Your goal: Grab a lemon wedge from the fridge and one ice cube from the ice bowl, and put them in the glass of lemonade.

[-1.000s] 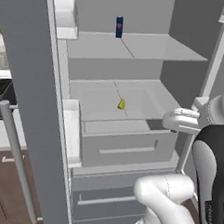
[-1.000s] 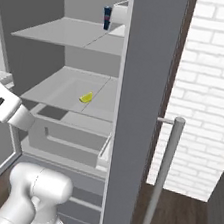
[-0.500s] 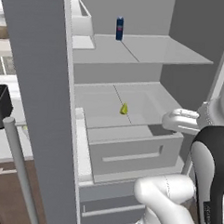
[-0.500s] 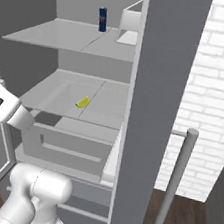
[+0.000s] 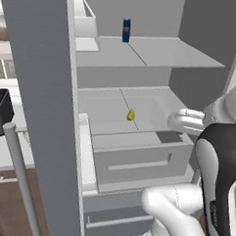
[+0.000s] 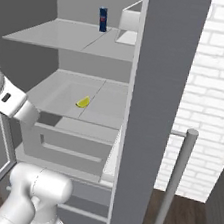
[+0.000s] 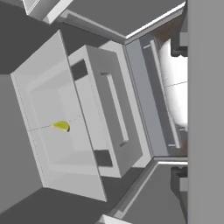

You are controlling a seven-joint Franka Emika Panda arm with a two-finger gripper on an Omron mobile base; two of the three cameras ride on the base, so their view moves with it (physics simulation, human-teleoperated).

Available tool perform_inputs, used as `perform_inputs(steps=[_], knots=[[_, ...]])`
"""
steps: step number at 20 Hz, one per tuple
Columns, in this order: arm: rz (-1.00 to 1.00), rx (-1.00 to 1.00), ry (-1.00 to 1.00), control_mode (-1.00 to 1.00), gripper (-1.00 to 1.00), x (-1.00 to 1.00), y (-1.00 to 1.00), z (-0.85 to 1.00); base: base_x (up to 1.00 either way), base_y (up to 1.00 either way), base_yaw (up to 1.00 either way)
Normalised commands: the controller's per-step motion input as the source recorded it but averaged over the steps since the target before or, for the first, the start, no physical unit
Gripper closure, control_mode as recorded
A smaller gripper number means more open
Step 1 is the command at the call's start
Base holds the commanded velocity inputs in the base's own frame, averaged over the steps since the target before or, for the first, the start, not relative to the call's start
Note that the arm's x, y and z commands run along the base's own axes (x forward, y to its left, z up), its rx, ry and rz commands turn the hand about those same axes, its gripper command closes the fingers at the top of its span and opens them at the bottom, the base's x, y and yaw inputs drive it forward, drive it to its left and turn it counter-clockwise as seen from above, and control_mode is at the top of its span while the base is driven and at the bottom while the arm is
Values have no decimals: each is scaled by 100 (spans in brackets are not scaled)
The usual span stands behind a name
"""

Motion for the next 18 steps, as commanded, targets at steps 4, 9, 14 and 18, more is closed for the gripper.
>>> perform_inputs(steps=[4, 9, 14, 18], knots=[[3, 0, 3, -100, -100, 95, 0, 0, 0, 0, 0], [2, 0, -2, -100, -100, 93, 9, -36, 0, 0, 0], [4, 0, -5, -100, -100, 100, 9, -61, 0, 0, 0], [0, -1, 0, -100, -100, 100, 1, -63, 0, 0, 0]])
